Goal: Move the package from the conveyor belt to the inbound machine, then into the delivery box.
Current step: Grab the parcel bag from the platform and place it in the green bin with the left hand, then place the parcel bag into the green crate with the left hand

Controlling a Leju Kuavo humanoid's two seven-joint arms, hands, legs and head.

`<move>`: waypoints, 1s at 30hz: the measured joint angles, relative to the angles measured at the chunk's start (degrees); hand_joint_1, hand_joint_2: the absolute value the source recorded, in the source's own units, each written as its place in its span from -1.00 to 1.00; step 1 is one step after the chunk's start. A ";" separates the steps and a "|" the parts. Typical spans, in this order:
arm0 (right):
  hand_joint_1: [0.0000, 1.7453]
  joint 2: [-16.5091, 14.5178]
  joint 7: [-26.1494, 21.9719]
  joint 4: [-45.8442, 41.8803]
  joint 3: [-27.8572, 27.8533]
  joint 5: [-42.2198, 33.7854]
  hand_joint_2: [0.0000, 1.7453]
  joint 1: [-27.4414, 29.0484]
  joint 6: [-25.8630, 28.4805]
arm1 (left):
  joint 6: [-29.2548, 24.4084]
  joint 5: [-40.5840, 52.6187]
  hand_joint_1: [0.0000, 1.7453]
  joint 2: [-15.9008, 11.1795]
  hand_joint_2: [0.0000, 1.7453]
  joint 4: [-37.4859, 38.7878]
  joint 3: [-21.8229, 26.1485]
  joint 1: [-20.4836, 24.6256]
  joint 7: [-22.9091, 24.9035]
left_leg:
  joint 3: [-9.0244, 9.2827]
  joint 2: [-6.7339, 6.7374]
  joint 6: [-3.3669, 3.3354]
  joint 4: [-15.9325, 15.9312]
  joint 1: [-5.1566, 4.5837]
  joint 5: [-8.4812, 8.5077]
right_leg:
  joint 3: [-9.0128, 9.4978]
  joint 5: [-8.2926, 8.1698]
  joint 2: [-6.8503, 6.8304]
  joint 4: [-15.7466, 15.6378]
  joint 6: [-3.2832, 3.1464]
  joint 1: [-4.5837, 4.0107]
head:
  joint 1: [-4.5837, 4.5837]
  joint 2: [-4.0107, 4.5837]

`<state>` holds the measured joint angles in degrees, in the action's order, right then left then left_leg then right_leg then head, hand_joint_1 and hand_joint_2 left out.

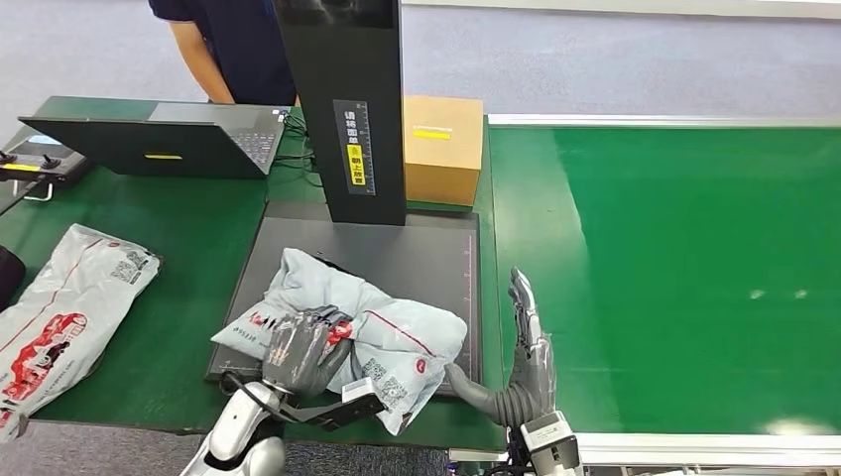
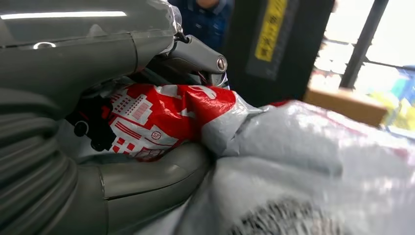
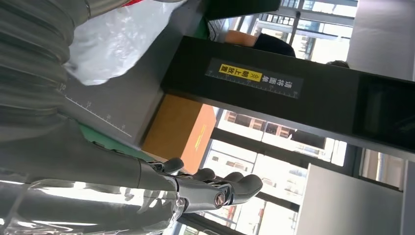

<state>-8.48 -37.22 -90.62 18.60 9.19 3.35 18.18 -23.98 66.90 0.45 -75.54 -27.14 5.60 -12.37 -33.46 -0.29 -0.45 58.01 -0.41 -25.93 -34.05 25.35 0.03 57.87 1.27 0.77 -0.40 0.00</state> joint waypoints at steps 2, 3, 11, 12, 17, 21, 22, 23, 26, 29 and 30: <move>-1.00 0.00 0.00 0.59 0.28 -0.44 1.00 -0.46 0.05 | -3.11 -0.52 1.00 0.03 1.00 -3.79 1.50 -2.83 -0.03 | -0.06 0.01 0.00 0.00 0.00 0.00 | -0.08 0.01 0.00 0.00 0.00 0.00 | 0.00 0.00; -1.00 0.00 0.01 0.90 0.47 -0.69 1.00 -0.72 0.11 | -4.95 -0.89 1.00 0.03 1.00 -5.89 2.31 -4.20 -0.22 | -0.09 0.01 0.00 0.00 0.00 0.00 | -0.11 0.01 0.00 0.00 -0.01 -0.01 | -0.01 0.00; -1.00 0.02 0.01 2.67 1.75 -1.95 1.00 -1.96 1.73 | -14.82 -1.31 1.00 0.03 1.00 -16.71 6.83 -9.86 -3.23 | -0.17 -0.03 0.00 -0.01 0.01 0.00 | -0.17 0.03 -0.03 0.00 -0.02 0.00 | -0.01 0.00; -1.00 0.02 0.01 2.83 1.90 -1.98 1.00 -2.00 1.97 | -15.32 -0.91 1.00 0.04 1.00 -17.54 7.06 -10.05 -3.64 | -0.18 -0.03 0.00 0.00 0.01 -0.01 | -0.17 0.03 -0.03 0.00 -0.01 0.00 | 0.01 0.00; -1.00 0.02 0.00 3.50 2.83 -1.98 1.00 -2.12 3.09 | -15.78 0.80 1.00 0.92 1.00 -22.33 9.31 -11.12 -6.67 | -0.18 -0.02 0.00 0.01 0.00 -0.01 | -0.17 0.02 -0.02 0.00 -0.01 0.00 | 0.00 0.00; -1.00 0.02 0.00 3.81 3.55 -1.83 1.00 -2.14 3.64 | -15.78 -0.09 1.00 1.92 1.00 -25.03 12.15 -11.37 -10.49 | -0.18 -0.03 0.00 0.01 0.01 0.00 | -0.17 0.02 -0.03 0.00 -0.01 0.00 | -0.01 0.00; -1.00 0.02 0.00 3.91 3.73 -1.83 1.00 -2.15 3.83 | -15.78 -0.69 1.00 2.30 1.00 -25.54 13.28 -11.33 -11.81 | -0.18 -0.03 0.00 0.01 0.01 0.00 | -0.17 0.02 -0.03 0.00 -0.01 -0.01 | -0.01 0.00; -1.00 0.02 0.00 4.01 3.91 -1.83 1.00 -2.15 3.98 | -15.78 -1.31 1.00 2.71 1.00 -26.03 14.72 -11.25 -13.18 | -0.17 -0.03 0.00 0.00 0.01 0.00 | -0.18 0.02 -0.03 0.00 -0.01 -0.01 | -0.01 0.00; -1.00 0.02 0.01 4.33 4.35 -1.91 1.00 -2.28 4.13 | -15.78 -2.81 1.00 4.04 1.00 -26.95 19.98 -10.20 -17.27 | -0.17 -0.03 0.01 0.00 0.02 0.00 | -0.18 0.01 -0.03 0.00 -0.01 -0.02 | -0.01 0.00; -1.00 0.02 0.00 4.76 4.88 -2.28 1.00 -2.65 4.11 | -15.78 -5.10 1.00 5.08 1.00 -26.70 26.36 -7.75 -20.85 | -0.16 -0.02 0.04 -0.01 0.03 0.02 | -0.18 0.01 -0.02 0.01 -0.02 -0.02 | 0.00 0.00; -1.00 0.02 0.00 4.93 5.14 -2.40 1.00 -2.81 4.10 | -15.78 -6.12 1.00 5.20 1.00 -26.27 28.53 -6.71 -21.45 | -0.16 -0.02 0.05 -0.01 0.03 0.03 | -0.18 0.01 -0.02 0.01 -0.03 -0.02 | -0.01 0.00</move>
<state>-8.46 -37.22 -85.69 23.74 6.79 0.54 22.28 -39.76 60.78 5.65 -101.81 1.39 -1.10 -33.82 -33.62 -0.31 -0.40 58.00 -0.38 -25.89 -34.22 25.36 0.01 57.88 1.24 0.74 -0.41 0.00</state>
